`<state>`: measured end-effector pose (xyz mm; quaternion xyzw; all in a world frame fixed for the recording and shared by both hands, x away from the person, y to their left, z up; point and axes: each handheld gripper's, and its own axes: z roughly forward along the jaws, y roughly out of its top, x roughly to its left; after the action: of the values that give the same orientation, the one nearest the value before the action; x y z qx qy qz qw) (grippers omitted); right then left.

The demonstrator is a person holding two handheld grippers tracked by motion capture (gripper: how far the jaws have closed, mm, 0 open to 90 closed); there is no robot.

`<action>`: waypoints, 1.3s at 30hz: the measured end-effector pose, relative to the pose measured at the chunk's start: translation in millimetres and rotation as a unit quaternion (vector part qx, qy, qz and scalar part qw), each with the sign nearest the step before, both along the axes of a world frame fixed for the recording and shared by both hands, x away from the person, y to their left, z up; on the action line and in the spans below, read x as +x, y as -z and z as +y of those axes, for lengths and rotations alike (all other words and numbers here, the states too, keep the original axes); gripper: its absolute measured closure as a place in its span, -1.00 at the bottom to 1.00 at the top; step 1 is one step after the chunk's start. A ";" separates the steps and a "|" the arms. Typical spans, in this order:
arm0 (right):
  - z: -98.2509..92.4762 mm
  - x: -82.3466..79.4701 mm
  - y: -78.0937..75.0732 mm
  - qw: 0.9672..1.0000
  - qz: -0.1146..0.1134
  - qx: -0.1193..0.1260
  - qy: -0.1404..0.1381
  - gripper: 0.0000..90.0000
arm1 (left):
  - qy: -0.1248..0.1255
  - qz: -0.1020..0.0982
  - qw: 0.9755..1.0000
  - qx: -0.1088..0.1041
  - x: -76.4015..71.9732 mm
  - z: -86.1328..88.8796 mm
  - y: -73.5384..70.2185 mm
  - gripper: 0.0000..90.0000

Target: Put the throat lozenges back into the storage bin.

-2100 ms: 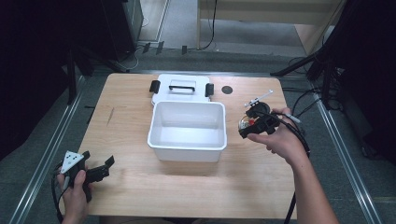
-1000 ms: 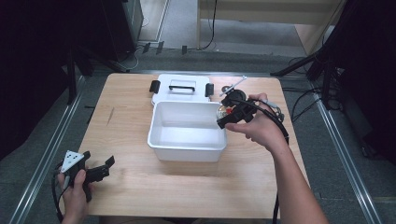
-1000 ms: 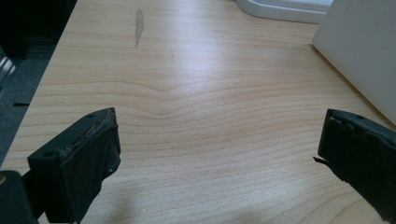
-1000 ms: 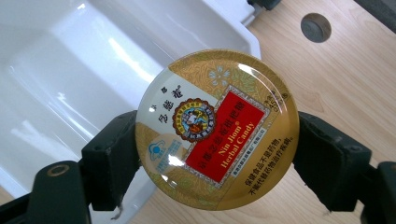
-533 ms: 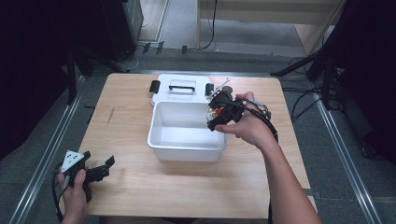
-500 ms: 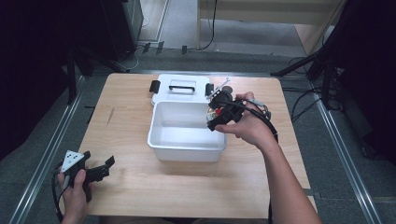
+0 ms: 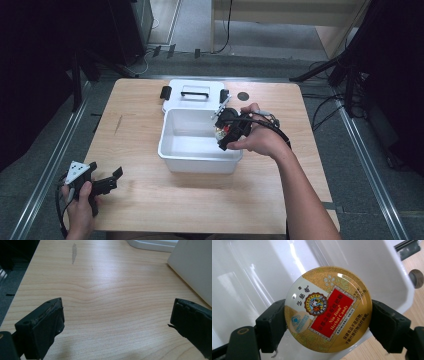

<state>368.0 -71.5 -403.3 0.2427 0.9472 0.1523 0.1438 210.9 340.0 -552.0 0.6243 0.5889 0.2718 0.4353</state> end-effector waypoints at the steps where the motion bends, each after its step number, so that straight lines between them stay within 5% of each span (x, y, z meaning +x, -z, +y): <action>1: 0.0 0.0 1.9 1.000 0.002 -0.001 -0.002 -0.54 | 0.000 0.000 1.000 0.000 0.0 0.0 0.0 -1.00; 14: 0.8 3.4 23.1 0.999 0.020 -0.016 -0.029 -0.54 | 0.001 0.000 1.000 0.001 -0.1 -0.2 0.0 -1.00; 25: 6.7 10.1 31.5 0.999 0.036 -0.033 -0.024 -0.54 | 0.002 0.000 1.000 0.000 0.0 -0.1 0.0 -1.00; 39: 20.3 12.0 36.8 0.992 0.055 -0.101 -0.047 -0.54 | 0.002 0.000 1.000 0.001 0.1 -0.3 0.0 -1.00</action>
<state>380.0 -51.2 -440.1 0.1902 0.9746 0.0489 0.1077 211.0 339.7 -552.1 0.6262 0.5870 0.2719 0.4352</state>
